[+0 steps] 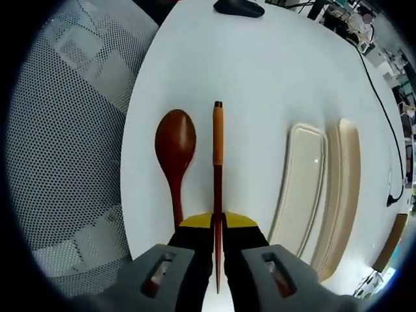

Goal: Arrange the utensils inside the cutlery case until each visible utensil rests in its matching compartment.

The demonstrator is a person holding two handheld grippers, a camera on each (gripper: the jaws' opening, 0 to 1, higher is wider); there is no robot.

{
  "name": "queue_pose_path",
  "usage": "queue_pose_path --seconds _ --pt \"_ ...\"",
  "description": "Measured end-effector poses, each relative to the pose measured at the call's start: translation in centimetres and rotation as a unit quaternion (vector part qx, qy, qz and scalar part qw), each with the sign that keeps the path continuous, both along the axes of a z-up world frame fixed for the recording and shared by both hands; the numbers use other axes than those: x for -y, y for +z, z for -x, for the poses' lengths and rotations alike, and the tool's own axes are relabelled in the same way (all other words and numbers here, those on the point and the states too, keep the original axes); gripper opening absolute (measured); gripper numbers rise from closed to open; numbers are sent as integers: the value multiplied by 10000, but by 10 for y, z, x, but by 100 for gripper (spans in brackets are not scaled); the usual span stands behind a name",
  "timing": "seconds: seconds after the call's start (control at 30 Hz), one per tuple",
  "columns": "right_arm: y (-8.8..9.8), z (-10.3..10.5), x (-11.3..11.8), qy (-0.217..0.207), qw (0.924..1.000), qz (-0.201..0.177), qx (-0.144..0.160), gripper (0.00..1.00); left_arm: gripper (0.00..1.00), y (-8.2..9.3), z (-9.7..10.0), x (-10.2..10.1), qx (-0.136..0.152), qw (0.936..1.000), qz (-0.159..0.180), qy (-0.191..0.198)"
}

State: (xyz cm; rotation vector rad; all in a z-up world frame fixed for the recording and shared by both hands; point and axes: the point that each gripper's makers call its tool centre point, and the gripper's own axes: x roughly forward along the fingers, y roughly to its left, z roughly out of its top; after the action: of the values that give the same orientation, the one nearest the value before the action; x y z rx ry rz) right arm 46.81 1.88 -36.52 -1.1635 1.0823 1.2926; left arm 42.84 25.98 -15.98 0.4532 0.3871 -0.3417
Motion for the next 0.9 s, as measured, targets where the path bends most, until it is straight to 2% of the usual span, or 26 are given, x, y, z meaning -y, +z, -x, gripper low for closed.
queue_pose_path --seconds 0.37,0.9 --pt "0 1 0 68 10000 -69 -1 2 40 -1 0 -1 14 10000 -13 -6" --pt "1 -2 1 -259 9992 -263 -153 2 40 -2 0 -1 -16 10000 -55 -15"
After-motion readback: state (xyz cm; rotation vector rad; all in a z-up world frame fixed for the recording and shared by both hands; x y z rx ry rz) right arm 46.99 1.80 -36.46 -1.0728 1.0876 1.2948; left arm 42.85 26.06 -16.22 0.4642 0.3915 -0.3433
